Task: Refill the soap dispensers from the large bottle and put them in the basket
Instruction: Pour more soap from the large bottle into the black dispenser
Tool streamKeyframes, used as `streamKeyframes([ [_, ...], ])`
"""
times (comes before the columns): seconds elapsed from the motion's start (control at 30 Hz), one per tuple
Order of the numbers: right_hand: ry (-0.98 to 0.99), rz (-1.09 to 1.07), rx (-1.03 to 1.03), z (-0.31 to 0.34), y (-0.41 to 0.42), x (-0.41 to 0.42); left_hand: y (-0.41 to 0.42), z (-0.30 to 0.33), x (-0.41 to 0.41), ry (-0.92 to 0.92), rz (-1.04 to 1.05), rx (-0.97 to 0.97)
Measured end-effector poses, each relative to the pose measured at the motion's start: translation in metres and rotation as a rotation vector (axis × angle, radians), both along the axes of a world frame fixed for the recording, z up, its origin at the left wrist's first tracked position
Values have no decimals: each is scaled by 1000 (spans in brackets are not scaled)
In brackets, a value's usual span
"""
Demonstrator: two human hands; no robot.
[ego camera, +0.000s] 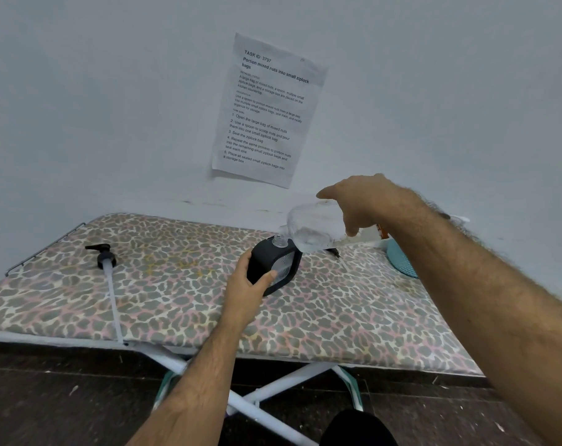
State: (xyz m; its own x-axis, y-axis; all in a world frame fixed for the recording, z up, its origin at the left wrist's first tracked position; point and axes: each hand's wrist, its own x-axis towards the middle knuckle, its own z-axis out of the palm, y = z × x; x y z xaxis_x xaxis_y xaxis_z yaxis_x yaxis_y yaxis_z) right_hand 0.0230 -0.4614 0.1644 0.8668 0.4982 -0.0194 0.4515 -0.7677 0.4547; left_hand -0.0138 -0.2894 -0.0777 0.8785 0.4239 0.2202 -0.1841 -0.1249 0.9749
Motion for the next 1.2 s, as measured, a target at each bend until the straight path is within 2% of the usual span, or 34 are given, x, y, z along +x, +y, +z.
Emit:
streamKeyframes([
  [1.2,-326,129,19,-18,3,13,-1,1,-1,-1,3,0],
])
